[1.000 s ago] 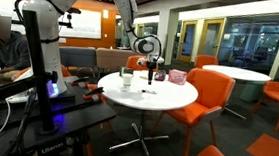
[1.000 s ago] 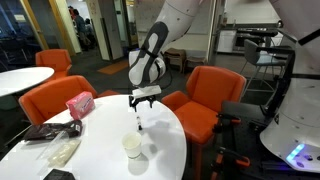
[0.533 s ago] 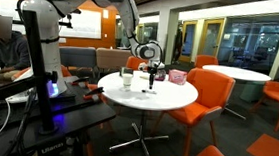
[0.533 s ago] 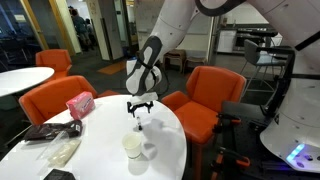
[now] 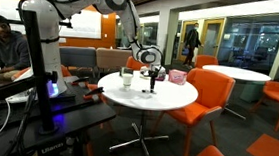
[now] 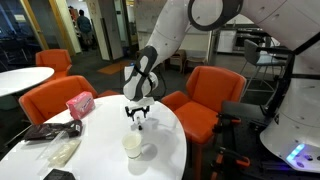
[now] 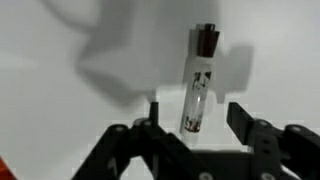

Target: Put the marker in the cup

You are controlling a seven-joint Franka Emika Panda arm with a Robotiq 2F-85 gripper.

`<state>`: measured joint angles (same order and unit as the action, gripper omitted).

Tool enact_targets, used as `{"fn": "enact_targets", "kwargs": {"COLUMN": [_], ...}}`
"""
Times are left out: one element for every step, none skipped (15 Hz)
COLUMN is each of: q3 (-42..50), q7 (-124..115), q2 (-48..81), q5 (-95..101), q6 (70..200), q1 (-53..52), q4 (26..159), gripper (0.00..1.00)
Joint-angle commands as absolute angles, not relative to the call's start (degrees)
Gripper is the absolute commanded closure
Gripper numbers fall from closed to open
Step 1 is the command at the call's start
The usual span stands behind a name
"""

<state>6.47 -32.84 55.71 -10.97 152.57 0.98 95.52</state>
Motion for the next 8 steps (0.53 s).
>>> {"fn": "enact_targets", "kwargs": {"q3": [7.51,7.61,7.64,7.76,7.72,7.82,7.93,8.07], "q7": [-32.50,-32.53,-32.45,-32.44,-32.31,-32.39,-32.42,-32.38], "q2": [56.97,57.15,57.37,57.59,57.84,58.11,58.37,58.42], "q5": [-12.55,-12.49,-12.46,-12.41,-12.45,-12.50,-12.51,-12.42], "q6": [150.32,150.21,150.08,150.04,149.94,149.86,149.85,149.89], "q1": [0.08,0.07,0.14,0.16,0.31,0.37,0.40,0.34], "q4": [92.79,92.52,92.29,92.19,92.07,91.98,91.96,91.89], "gripper": [0.56,0.63,0.71,0.78,0.87,0.93,1.00,0.97]}}
